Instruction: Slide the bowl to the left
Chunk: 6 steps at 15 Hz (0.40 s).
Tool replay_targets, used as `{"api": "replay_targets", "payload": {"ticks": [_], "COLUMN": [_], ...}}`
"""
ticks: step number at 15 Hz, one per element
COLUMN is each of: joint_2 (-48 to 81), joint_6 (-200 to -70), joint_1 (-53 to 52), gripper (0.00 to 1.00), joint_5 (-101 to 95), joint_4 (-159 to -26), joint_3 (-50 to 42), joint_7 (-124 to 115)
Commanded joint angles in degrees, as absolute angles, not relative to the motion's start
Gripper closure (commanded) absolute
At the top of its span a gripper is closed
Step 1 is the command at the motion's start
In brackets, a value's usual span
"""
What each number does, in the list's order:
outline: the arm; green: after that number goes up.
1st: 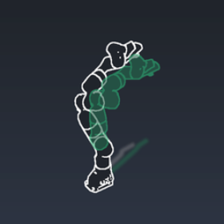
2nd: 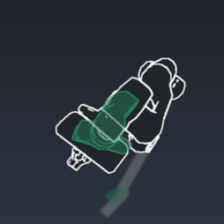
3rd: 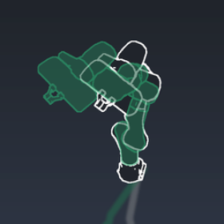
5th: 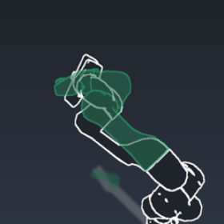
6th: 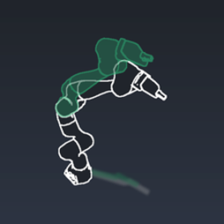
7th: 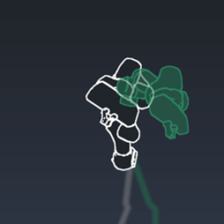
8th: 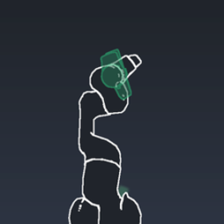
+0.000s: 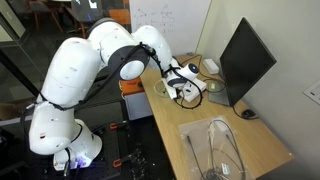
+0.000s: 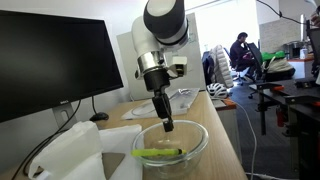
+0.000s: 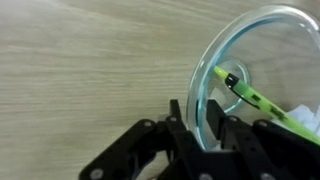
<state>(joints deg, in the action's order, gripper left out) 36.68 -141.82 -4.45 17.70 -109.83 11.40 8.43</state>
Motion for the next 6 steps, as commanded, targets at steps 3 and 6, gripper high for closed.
{"api": "replay_targets", "payload": {"ticks": [3,6], "joint_2": [30.2,22.5], "joint_6": [-139.9,-137.0], "joint_1": [-2.8,-1.4], "gripper": [0.17,0.00], "joint_5": [18.7,19.1], "joint_4": [-113.5,-118.0], "joint_3": [11.7,10.7], "joint_7": [6.9,7.2]}}
